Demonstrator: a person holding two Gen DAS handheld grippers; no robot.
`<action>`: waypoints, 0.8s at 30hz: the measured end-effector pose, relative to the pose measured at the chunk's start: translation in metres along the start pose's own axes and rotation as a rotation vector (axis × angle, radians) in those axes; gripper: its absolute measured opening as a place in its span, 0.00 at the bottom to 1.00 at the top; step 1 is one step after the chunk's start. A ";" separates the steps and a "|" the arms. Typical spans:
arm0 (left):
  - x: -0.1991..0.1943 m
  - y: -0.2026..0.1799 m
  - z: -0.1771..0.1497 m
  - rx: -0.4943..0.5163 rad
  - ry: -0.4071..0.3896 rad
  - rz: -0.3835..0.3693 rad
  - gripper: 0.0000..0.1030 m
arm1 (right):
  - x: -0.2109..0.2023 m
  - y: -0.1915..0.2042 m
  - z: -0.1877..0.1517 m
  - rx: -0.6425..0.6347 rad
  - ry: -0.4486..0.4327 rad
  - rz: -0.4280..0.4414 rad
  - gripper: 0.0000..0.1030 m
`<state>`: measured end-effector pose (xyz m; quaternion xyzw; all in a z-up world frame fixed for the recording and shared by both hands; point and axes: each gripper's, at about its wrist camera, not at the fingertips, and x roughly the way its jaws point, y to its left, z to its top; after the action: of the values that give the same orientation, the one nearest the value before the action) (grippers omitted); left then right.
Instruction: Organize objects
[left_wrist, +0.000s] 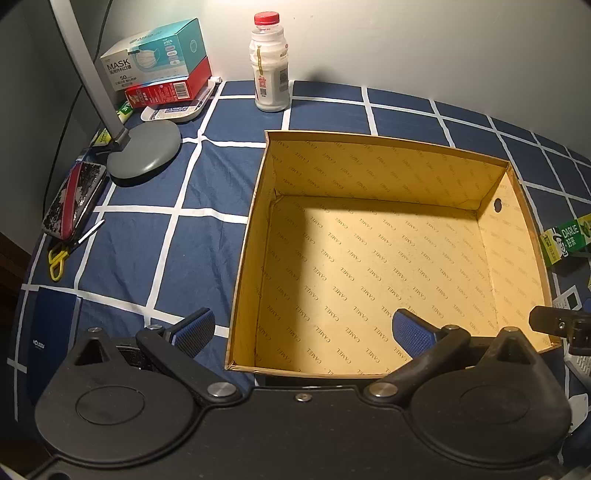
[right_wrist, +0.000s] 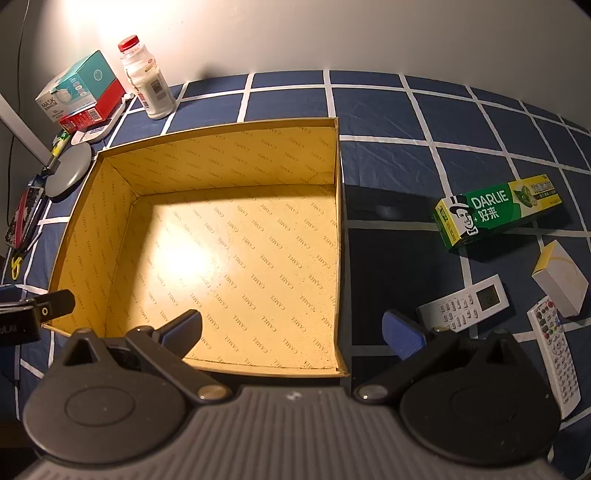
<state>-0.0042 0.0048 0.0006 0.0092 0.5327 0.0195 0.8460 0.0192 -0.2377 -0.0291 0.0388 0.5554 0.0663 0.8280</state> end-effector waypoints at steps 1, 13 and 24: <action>0.000 0.000 0.000 0.000 -0.001 0.000 1.00 | 0.000 0.000 0.000 0.001 0.000 -0.001 1.00; -0.003 -0.001 -0.001 0.011 -0.003 -0.001 1.00 | -0.003 0.001 0.000 0.000 -0.006 0.005 1.00; -0.003 -0.003 -0.005 0.009 0.000 0.005 1.00 | -0.004 0.000 -0.001 0.005 -0.004 0.009 1.00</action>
<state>-0.0099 0.0020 0.0012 0.0145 0.5326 0.0191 0.8460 0.0166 -0.2383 -0.0256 0.0434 0.5538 0.0685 0.8287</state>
